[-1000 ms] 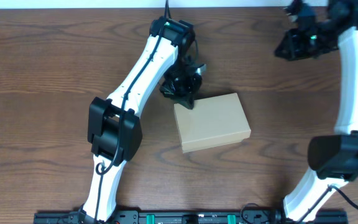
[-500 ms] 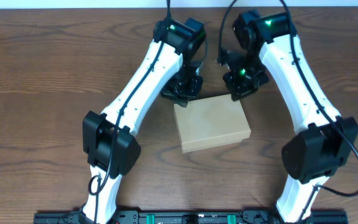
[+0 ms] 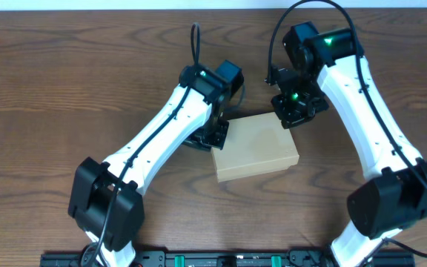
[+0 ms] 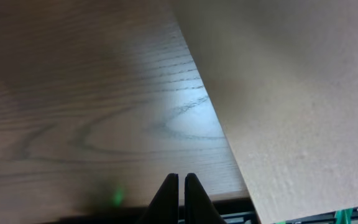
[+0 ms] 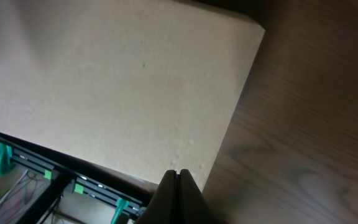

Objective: Pack container
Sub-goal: 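Press the closed lid down with both grippers to seat it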

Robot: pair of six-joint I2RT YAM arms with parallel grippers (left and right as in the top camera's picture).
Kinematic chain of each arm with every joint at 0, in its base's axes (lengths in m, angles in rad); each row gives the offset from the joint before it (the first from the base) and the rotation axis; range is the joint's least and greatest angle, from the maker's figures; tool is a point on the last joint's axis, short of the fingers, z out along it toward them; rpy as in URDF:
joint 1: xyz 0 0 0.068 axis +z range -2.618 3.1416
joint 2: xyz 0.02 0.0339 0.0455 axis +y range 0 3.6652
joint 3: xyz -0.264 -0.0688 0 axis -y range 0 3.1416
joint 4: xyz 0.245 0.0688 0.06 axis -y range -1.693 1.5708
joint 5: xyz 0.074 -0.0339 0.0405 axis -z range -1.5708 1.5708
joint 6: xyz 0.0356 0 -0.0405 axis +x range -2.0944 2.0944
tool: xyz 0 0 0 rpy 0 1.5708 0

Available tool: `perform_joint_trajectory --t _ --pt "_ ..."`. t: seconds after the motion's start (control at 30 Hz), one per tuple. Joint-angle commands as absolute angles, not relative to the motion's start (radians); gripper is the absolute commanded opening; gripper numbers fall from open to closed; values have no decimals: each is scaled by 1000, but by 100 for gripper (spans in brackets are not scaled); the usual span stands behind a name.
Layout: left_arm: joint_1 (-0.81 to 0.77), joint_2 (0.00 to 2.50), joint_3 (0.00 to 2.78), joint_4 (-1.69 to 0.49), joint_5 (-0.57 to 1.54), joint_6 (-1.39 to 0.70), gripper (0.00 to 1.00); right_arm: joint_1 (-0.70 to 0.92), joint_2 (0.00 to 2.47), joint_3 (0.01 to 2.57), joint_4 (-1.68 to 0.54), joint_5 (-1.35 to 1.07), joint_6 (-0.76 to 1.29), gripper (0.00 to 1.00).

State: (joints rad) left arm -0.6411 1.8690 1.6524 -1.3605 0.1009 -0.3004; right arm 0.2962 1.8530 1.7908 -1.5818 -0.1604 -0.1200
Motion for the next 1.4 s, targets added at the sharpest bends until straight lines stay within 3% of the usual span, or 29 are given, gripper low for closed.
perform_joint_trajectory --t 0.0,0.27,0.9,1.37 --pt "-671 1850 1597 -1313 127 -334 6 326 1850 1731 -1569 -160 -101 2" --pt "-758 1843 1568 -1192 121 -389 6 329 1849 1600 -1496 -154 -45 2" --pt "-772 1838 1785 -1287 83 -364 8 314 1843 1674 -1497 -101 -34 1" --pt "-812 1838 1755 -1246 83 -383 7 183 1843 1672 -1538 -102 -30 1"
